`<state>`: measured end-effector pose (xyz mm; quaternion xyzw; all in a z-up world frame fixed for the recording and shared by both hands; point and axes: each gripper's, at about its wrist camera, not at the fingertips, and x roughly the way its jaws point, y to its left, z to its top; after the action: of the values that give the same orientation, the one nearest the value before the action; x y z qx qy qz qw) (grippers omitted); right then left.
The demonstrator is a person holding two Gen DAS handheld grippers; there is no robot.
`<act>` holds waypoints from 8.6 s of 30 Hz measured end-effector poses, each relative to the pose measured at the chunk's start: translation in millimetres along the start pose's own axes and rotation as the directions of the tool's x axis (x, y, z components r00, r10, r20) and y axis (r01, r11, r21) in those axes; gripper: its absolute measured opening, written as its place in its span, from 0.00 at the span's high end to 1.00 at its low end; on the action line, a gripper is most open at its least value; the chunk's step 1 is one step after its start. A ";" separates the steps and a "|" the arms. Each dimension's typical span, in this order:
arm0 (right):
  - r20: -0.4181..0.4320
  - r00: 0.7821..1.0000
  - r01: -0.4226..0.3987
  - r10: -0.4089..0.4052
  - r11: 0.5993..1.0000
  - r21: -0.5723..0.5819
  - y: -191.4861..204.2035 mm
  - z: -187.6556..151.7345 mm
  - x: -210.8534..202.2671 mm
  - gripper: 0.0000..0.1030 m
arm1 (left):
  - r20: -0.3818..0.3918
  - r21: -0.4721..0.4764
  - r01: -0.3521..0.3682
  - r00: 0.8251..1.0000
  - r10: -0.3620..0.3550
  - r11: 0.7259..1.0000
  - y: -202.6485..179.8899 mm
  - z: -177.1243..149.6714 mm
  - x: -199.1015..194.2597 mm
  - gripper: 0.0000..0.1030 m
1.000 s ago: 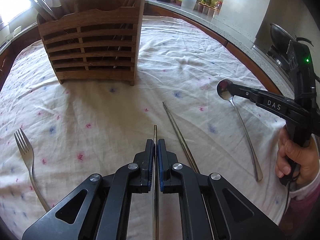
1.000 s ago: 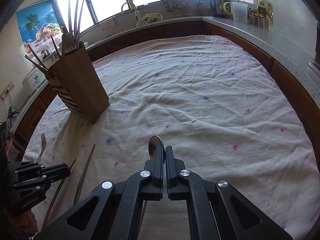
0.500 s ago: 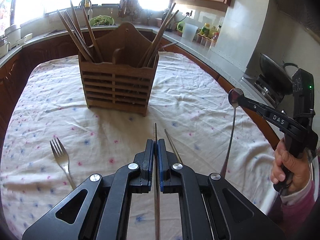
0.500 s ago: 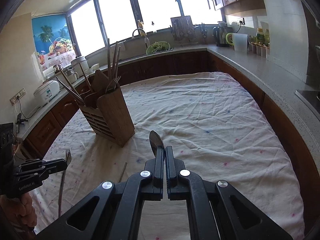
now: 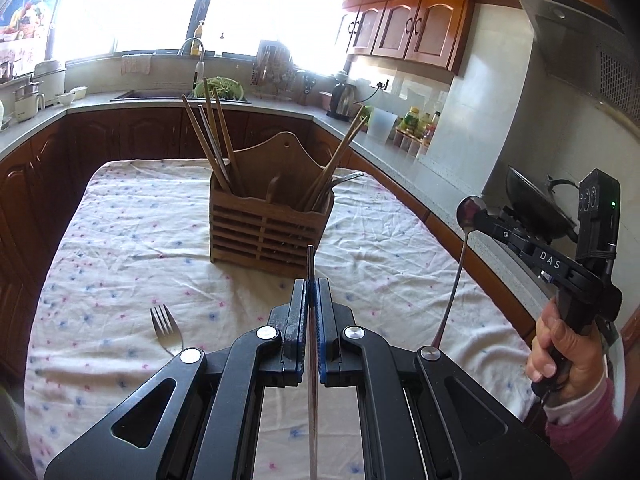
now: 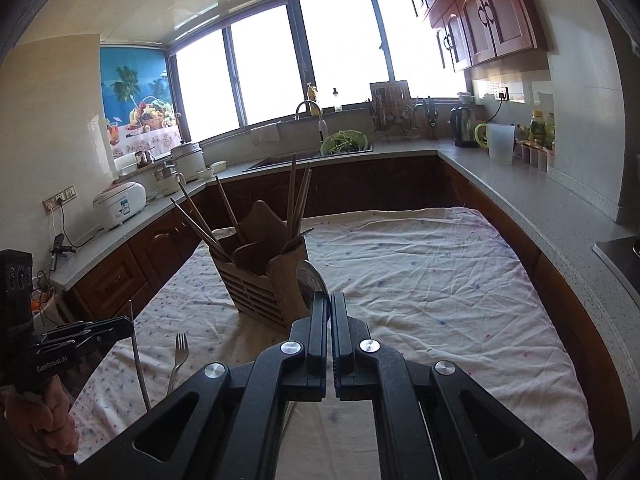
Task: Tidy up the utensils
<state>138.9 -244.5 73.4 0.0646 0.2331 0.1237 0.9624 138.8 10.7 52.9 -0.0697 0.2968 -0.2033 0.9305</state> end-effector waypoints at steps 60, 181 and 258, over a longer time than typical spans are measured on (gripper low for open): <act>0.011 0.999 0.043 -0.046 0.984 0.171 -80.8 -20.4 -21.4 0.98 | -0.343 0.154 -0.018 0.937 0.071 0.988 -60.2 -34.7 176.4 0.96; 0.069 0.991 -0.119 0.116 0.992 0.033 31.6 -52.0 14.9 0.08 | 0.108 -0.161 -0.323 0.934 0.342 0.933 54.0 -43.0 -14.5 0.05; 0.179 0.984 0.008 0.006 0.997 -0.079 48.8 -127.2 -42.0 0.00 | 0.232 0.014 -0.496 0.846 0.480 0.868 -14.2 -115.5 -39.5 0.00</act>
<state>33.5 -200.4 -11.9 0.0371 0.1405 0.1262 0.9813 37.6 13.3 -16.9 0.0201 0.1920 0.0382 0.9805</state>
